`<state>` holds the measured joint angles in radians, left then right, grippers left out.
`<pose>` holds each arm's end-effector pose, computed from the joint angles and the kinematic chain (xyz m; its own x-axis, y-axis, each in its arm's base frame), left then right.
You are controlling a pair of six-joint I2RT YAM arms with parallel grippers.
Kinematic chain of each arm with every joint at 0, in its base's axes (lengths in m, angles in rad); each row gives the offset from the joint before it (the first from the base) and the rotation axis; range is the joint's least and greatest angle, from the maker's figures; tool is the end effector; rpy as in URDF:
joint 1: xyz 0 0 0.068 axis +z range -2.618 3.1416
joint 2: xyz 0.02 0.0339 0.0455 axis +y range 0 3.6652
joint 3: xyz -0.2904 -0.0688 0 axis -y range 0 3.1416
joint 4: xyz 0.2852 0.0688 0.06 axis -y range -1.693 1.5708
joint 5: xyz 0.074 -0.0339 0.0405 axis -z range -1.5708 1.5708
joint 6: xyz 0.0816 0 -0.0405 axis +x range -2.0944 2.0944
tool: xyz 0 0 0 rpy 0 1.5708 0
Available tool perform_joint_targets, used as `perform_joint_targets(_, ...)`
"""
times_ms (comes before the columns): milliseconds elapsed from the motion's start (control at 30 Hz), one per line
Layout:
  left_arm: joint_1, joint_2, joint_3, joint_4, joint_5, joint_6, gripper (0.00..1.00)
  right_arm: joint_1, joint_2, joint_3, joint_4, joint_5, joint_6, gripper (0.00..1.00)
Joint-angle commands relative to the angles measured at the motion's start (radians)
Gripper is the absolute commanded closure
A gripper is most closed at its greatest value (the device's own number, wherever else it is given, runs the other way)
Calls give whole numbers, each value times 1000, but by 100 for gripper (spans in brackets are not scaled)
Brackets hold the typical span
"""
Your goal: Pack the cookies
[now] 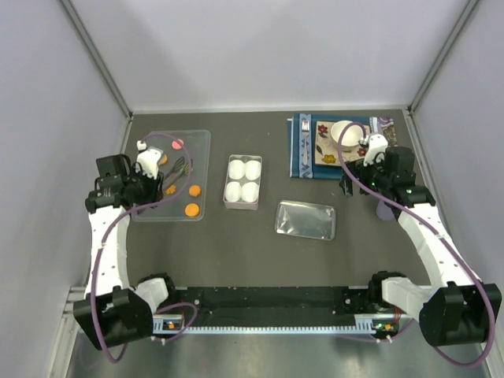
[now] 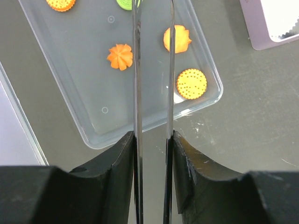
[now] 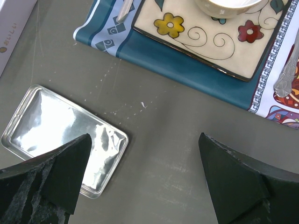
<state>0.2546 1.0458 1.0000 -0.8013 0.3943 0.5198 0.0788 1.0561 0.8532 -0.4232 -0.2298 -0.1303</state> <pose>0.2605 0.0354 0.2998 -0.6226 0.3118 -0.7177 0.3721 0.9248 0.0790 0.2905 0.0416 0.2777 -0.5454 -0.1700 -0.8208 -0.3343 0.9421 0.0271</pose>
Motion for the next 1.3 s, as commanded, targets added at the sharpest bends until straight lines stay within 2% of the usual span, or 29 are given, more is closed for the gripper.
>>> perform_joint_targets(0, 14, 25, 5, 100, 3, -24, 59, 13, -10, 56, 18, -8, -6, 1)
perform_joint_targets(667, 15, 189, -29, 269, -97, -56, 54, 13, -2, 56, 18, -2, -8, 1)
perform_joint_targets(1267, 14, 283, -40, 292, -52, -50, 53, 13, 10, 56, 18, 3, -8, 1)
